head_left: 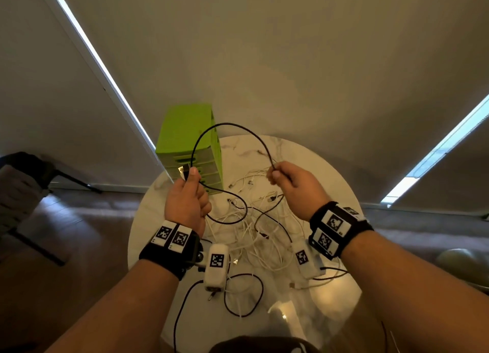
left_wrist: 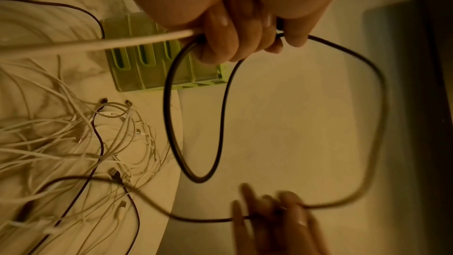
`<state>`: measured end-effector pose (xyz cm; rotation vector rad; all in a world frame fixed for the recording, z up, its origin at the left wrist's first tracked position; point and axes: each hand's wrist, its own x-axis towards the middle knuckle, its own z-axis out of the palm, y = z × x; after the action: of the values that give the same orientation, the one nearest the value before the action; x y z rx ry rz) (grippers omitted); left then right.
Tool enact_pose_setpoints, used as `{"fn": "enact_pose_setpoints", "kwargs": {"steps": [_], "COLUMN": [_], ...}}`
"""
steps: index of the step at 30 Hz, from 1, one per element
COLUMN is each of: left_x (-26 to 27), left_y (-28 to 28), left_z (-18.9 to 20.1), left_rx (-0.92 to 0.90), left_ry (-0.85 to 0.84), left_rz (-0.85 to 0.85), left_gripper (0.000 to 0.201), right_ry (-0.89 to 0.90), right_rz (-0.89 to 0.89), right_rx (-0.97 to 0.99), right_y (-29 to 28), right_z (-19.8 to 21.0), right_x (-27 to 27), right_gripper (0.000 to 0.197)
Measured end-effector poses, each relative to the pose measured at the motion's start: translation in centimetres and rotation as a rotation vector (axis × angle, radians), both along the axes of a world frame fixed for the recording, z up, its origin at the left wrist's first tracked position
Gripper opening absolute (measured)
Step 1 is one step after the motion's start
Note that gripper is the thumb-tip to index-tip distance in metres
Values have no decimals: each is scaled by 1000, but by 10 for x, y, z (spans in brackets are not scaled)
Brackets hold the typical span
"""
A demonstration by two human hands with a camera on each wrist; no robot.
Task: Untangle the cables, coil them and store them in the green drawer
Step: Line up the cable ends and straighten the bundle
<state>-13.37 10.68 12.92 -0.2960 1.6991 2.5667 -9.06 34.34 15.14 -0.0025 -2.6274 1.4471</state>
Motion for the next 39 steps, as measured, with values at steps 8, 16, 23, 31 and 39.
{"fn": "enact_pose_setpoints", "kwargs": {"steps": [8, 16, 23, 31, 39], "left_x": [-2, 1, 3, 13, 19], "left_y": [7, 25, 38, 64, 91], "left_z": [-12, -40, -44, -47, -28], "left_rx": [-63, -263, -243, -248, -50], "left_ry": [-49, -173, -172, -113, -160], "left_rz": [-52, -193, -174, -260, -374], "left_gripper": [28, 22, 17, 11, 35], "right_ry": [404, 450, 5, -914, -948], "right_rz": [-190, -118, -312, -210, -124], "right_rx": [-407, -254, 424, 660, 575], "right_y": [-9, -1, 60, 132, 127], "right_z": [44, 61, -7, -134, -147], "right_x": [4, -2, 13, 95, 95], "right_gripper": [22, 19, 33, 25, 33]}}
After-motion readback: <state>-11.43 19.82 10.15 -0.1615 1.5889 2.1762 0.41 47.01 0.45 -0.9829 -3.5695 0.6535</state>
